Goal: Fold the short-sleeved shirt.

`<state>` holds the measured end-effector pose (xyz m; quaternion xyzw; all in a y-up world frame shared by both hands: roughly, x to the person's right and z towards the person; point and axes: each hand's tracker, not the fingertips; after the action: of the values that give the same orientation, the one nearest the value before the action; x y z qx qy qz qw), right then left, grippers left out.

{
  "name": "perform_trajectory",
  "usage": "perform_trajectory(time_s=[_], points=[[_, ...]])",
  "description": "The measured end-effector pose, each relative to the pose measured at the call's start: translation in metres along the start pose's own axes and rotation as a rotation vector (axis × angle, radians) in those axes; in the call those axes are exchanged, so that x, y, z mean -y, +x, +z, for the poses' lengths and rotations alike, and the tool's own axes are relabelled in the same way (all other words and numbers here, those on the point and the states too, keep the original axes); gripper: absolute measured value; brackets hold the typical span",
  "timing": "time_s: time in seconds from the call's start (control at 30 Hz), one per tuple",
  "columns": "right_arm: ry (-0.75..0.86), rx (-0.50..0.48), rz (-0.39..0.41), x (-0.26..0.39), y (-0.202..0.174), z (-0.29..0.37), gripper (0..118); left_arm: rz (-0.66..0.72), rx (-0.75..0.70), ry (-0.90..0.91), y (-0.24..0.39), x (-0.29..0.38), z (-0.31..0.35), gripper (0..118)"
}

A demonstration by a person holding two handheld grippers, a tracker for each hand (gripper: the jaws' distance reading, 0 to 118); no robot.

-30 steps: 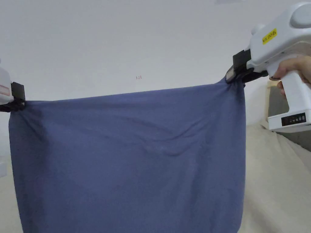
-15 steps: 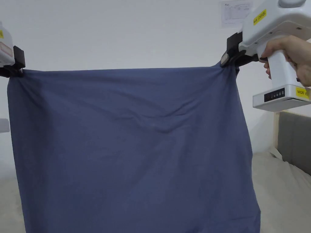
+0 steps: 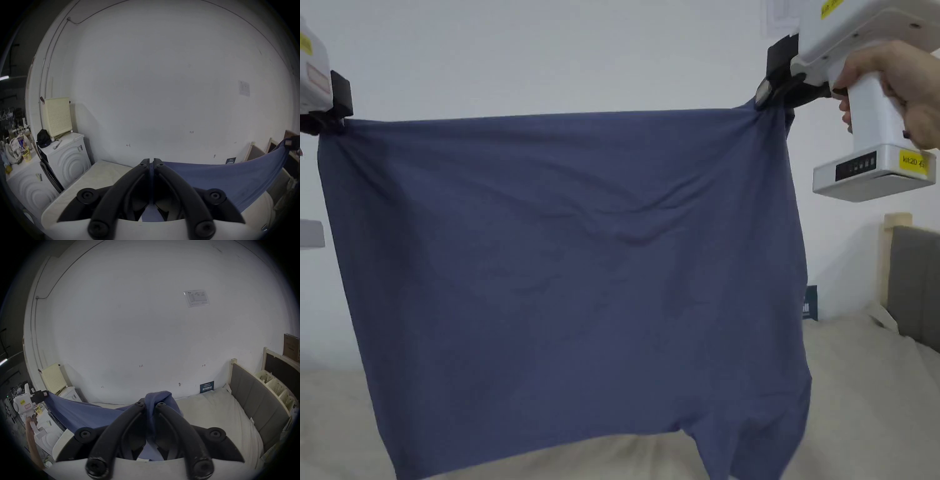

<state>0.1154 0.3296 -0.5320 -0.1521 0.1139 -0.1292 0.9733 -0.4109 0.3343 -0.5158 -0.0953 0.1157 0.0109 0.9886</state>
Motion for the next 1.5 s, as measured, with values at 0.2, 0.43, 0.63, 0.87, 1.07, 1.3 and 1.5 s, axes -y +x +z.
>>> perform_trajectory(time_s=[0.2, 0.43, 0.63, 0.87, 1.07, 1.3, 1.5], points=[[-0.07, 0.042, 0.017, 0.039, 0.017, -0.019, 6, -0.021, 0.023, -0.066, 0.009, 0.035, -0.026, 4], [-0.203, 0.081, -0.002, 0.089, 0.054, -0.066, 6, -0.059, 0.022, -0.182, 0.02, 0.111, -0.062, 4], [-0.406, 0.115, -0.083, 0.187, 0.099, -0.131, 6, -0.069, 0.018, -0.394, 0.027, 0.232, -0.103, 4], [-0.615, 0.154, -0.125, 0.316, 0.139, -0.156, 6, -0.115, 0.037, -0.57, 0.027, 0.371, -0.106, 4], [-0.667, 0.16, -0.166, 0.381, 0.151, -0.116, 6, -0.121, 0.033, -0.651, 0.01, 0.433, -0.072, 4], [-0.648, 0.143, -0.228, 0.434, 0.153, -0.03, 6, -0.11, 0.066, -0.692, -0.011, 0.463, 0.017, 4], [-0.63, 0.128, -0.218, 0.483, 0.143, 0.062, 6, -0.087, 0.098, -0.704, -0.039, 0.486, 0.107, 4]])
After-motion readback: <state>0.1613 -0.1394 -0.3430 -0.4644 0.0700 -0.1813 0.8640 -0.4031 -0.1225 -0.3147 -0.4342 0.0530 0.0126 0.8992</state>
